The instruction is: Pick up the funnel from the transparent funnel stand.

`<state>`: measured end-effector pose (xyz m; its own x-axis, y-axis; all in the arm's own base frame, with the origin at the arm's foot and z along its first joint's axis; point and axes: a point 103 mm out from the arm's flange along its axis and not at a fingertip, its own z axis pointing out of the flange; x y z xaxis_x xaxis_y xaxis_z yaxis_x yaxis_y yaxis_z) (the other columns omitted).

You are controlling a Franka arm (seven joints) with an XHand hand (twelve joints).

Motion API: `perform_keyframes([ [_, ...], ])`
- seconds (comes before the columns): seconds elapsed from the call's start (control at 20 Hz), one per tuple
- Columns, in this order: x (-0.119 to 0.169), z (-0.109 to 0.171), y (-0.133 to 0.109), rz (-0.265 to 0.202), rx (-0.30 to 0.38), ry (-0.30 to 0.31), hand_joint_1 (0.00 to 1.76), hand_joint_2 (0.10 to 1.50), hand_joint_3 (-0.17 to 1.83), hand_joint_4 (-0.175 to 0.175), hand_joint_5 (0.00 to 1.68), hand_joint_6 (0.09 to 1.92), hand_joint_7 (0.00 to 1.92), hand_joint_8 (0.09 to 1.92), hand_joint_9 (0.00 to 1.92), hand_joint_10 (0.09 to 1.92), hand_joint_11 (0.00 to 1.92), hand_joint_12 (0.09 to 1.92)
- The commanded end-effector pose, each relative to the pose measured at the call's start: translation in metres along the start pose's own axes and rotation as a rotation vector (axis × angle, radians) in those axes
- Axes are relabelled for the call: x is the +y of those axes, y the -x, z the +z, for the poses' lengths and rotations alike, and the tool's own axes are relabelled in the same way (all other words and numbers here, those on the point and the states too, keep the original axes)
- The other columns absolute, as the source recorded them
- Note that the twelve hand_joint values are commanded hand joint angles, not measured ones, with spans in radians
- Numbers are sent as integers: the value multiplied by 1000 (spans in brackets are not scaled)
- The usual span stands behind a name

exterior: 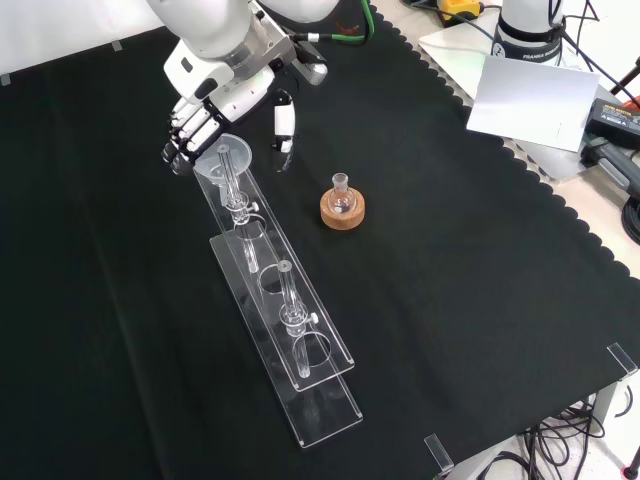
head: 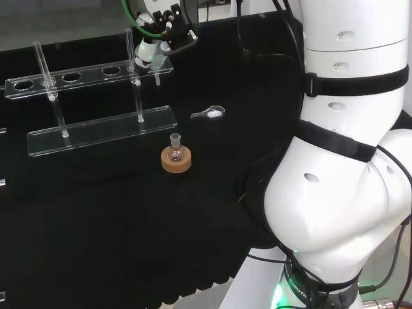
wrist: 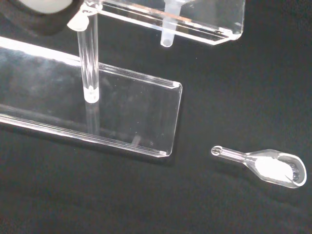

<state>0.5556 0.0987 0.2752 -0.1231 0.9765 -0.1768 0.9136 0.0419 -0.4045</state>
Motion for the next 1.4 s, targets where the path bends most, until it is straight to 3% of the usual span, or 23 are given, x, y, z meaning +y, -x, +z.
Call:
perform_keyframes([
  [0.05,5,5,5,3,17,-8,759,679,263,-4,35,87,93,101,46,896,215,1576],
  [0.15,5,4,4,17,12,-8,761,670,285,-2,43,87,86,139,59,889,218,1576],
  [0.35,6,4,6,24,13,-11,764,633,377,1,62,87,8,380,83,872,229,1570],
  [0.8,9,7,8,12,7,-12,771,617,447,3,137,87,12,619,205,834,258,1561],
  [0.9,10,7,9,17,3,-14,772,616,456,2,163,87,32,648,235,829,266,1561],
  [1.0,12,8,7,50,-1,-19,773,617,465,2,185,87,49,665,261,812,274,1553],
  [1.15,16,11,9,50,0,-17,775,622,475,0,219,87,75,679,295,794,286,1544],
  [1.4,18,13,11,66,-18,12,782,642,500,-17,379,87,269,694,518,673,354,1486],
])
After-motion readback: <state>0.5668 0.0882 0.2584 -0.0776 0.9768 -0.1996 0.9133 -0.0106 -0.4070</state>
